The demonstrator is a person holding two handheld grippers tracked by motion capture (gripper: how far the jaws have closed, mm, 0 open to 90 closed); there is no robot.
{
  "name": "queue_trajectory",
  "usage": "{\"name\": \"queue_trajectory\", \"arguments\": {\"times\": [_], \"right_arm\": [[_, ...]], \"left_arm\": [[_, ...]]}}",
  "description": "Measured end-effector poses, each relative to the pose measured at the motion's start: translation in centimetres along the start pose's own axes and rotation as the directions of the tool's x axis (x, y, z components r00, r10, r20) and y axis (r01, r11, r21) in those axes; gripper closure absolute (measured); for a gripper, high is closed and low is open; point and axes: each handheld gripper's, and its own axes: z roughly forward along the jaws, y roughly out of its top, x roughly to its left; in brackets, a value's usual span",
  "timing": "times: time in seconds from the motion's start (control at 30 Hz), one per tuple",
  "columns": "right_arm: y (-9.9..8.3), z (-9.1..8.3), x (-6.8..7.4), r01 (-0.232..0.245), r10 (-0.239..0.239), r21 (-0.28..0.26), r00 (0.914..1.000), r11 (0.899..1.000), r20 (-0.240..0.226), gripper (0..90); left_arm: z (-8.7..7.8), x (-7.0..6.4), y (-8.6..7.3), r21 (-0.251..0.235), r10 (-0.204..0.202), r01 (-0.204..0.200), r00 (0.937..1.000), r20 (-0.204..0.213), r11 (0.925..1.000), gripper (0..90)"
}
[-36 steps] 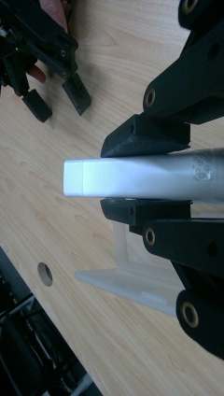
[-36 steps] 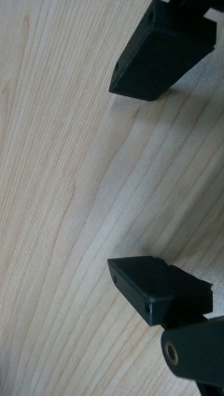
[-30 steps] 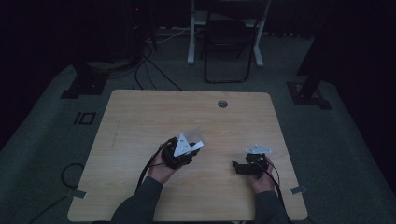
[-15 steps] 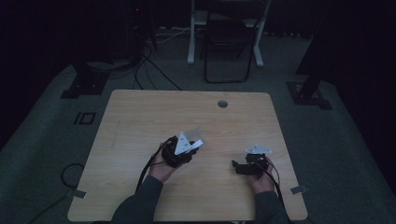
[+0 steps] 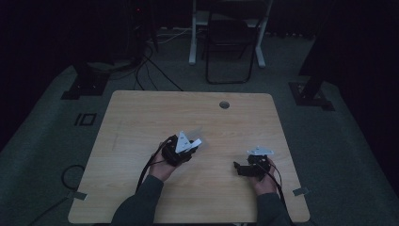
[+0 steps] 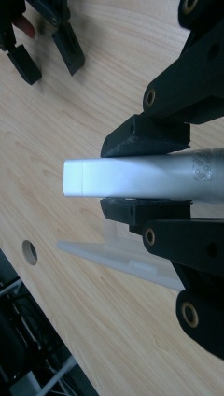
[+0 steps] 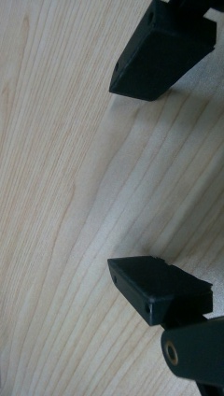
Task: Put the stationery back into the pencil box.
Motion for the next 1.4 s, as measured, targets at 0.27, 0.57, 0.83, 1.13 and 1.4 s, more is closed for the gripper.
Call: {"name": "queue_trajectory", "arguments": {"times": [0.27,0.57,0.83,1.13,1.4], "right_arm": [[0.0,0.0,0.0,0.000,0.000,0.000,1.0000,1.000,0.000,13.8],[0.0,0.0,0.0,0.000,0.000,0.000,1.0000,1.000,0.000,13.8],[0.0,0.0,0.0,0.000,0.000,0.000,1.0000,1.000,0.000,13.8],[0.0,0.0,0.0,0.000,0.000,0.000,1.0000,1.000,0.000,13.8],[0.0,0.0,0.0,0.000,0.000,0.000,1.0000,1.000,0.000,13.8]], "left_arm": [[0.7,0.3,-0.5,0.020,-0.007,0.007,0.9999,-0.009,0.9998,69.9],[1.1,0.7,-0.9,0.039,-0.013,0.014,0.9997,-0.022,0.9991,69.8],[1.6,1.0,-1.5,0.056,-0.020,0.021,0.9994,-0.030,0.9982,69.9],[2.0,1.4,-1.9,0.065,-0.021,0.023,0.9992,-0.033,0.9976,69.9],[2.3,1.8,-2.1,0.074,-0.027,0.030,0.9990,-0.036,0.9968,69.9]]}}
